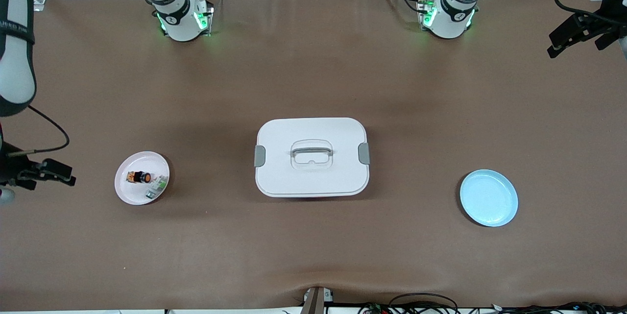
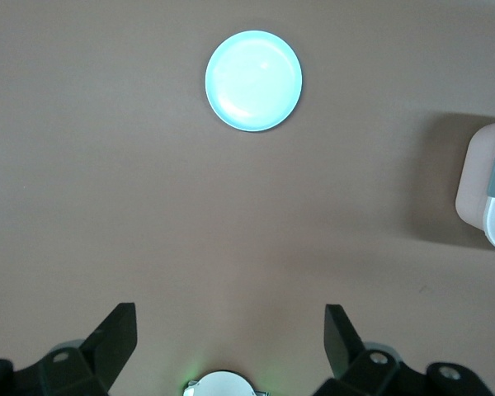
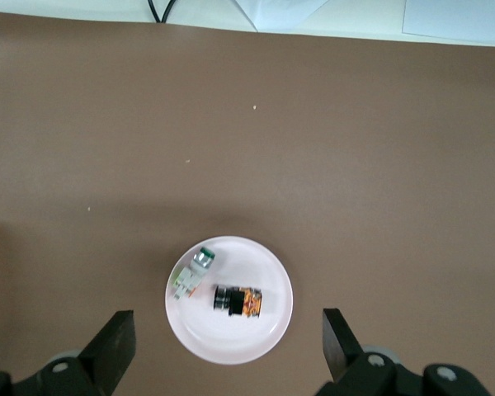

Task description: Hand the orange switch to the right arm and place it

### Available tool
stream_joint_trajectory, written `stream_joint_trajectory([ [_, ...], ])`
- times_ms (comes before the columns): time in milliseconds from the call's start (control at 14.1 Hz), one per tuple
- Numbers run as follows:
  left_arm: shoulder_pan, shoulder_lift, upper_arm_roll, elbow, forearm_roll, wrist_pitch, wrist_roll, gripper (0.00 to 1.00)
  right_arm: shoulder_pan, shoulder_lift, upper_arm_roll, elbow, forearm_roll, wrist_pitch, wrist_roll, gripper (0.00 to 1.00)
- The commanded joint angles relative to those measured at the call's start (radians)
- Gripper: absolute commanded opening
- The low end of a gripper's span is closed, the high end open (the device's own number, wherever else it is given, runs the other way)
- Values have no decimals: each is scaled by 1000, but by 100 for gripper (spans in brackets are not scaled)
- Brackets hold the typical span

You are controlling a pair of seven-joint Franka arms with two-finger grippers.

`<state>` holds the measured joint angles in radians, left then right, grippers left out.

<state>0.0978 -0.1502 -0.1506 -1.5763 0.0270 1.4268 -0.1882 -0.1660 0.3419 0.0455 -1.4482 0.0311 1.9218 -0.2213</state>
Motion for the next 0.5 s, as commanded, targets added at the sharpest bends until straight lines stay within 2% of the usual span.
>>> stream_joint_trajectory([
  [0,2,-15,2,-2,-16,-16,19,100,17,-202,7,-219,-5,14,61,100],
  [142,2,-17,-4,-2,-16,-17,19,100,34,-276,8,-297,-22,11,144,100],
  [426,-4,-15,-10,-2,-16,-17,18,100,39,-400,10,-403,-22,3,152,100],
])
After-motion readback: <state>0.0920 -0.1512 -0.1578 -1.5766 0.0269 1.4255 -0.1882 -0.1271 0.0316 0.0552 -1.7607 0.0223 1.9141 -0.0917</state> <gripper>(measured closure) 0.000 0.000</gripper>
